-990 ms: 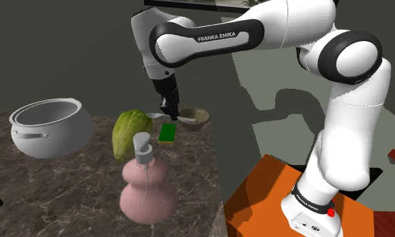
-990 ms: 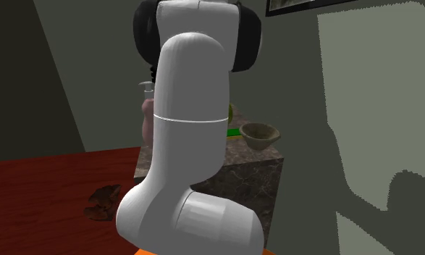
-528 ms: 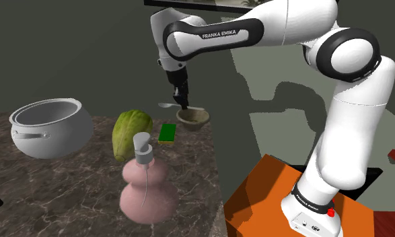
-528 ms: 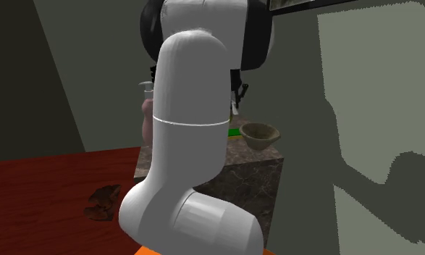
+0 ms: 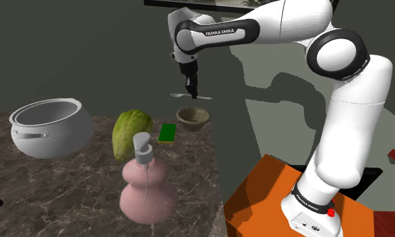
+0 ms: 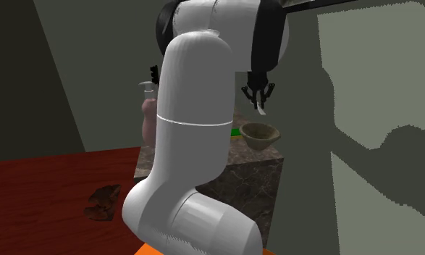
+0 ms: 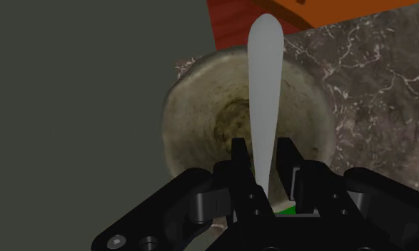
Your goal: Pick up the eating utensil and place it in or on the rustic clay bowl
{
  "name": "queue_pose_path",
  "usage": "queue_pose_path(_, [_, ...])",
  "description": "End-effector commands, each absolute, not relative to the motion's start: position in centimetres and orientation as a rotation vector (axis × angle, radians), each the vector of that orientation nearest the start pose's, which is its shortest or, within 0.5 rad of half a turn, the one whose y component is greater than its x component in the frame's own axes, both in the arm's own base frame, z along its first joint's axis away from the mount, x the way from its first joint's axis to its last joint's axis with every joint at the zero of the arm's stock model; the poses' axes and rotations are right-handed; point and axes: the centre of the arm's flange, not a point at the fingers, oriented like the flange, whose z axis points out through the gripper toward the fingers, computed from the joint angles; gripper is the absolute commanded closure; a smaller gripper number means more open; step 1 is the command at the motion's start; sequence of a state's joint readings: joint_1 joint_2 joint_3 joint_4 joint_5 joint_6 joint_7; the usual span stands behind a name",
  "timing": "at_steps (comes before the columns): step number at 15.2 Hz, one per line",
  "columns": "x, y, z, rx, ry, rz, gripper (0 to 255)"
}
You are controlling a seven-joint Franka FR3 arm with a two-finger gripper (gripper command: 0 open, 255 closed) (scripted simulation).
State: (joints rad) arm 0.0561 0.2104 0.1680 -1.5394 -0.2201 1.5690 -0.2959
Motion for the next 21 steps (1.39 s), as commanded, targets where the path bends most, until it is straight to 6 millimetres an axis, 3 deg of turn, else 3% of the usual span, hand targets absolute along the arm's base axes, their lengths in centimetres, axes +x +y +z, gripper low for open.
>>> queue_pose_path(1, [59.8, 9.0, 51.3, -3.185, -0.882, 0.305, 255])
queue_pose_path(15, [59.8, 9.0, 43.9, -3.185, -0.882, 0.305, 255])
queue_pose_path(21, [59.8, 9.0, 43.5, -3.185, -0.882, 0.305, 255])
